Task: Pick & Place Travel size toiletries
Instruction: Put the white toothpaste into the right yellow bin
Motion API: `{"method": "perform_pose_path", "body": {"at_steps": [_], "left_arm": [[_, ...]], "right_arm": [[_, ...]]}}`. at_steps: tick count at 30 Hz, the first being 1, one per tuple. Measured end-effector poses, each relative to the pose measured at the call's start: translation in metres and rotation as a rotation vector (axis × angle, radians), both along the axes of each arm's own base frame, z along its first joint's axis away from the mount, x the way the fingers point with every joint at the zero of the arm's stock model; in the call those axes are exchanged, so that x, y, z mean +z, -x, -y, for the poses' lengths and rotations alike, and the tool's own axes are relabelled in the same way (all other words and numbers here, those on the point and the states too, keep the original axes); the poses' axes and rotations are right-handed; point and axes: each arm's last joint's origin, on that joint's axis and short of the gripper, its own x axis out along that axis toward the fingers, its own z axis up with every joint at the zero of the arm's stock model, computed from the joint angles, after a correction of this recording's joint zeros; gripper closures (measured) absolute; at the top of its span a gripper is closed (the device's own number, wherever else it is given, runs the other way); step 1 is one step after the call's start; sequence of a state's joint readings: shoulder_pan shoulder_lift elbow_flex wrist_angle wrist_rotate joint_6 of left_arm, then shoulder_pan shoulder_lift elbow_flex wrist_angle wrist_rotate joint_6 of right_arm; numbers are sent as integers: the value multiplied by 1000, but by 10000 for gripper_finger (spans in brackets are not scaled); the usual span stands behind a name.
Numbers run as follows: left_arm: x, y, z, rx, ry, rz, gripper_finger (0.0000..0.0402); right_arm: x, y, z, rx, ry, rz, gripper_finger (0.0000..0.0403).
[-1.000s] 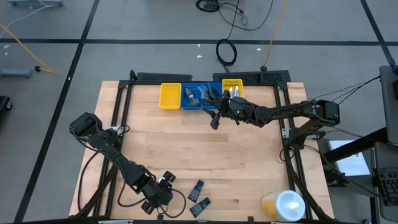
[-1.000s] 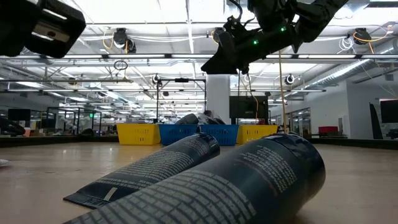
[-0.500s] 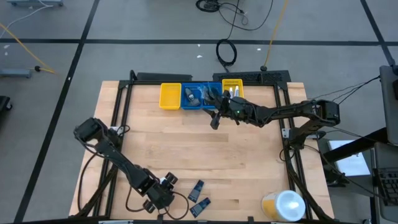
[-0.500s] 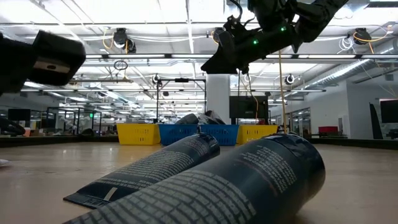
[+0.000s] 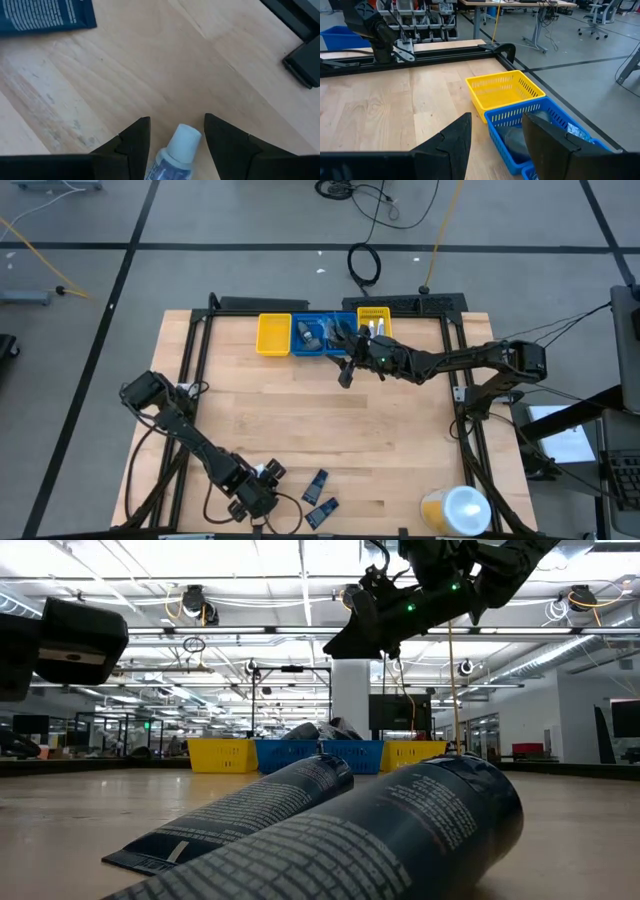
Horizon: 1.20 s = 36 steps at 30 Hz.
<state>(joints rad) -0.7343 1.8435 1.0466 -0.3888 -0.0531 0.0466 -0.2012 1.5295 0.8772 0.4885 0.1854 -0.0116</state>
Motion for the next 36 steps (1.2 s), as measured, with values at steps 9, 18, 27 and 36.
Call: {"method": "perform_pose_path", "body": {"at_steps": [9, 18, 27, 36], "left_arm": [[-1, -4, -8, 33, -37, -4, 215], [-1, -8, -13, 50, -15, -24, 216], [-1, -13, -16, 79, 14, -9, 279], [0, -19, -18, 108, 11, 39, 363]], "right_arm": [[0, 0, 0, 0, 0, 0, 234], [-1, 0, 0, 0, -3, -14, 234], [-2, 1, 0, 0, -5, -23, 234], [-3, 1, 0, 0, -6, -30, 234]]}}
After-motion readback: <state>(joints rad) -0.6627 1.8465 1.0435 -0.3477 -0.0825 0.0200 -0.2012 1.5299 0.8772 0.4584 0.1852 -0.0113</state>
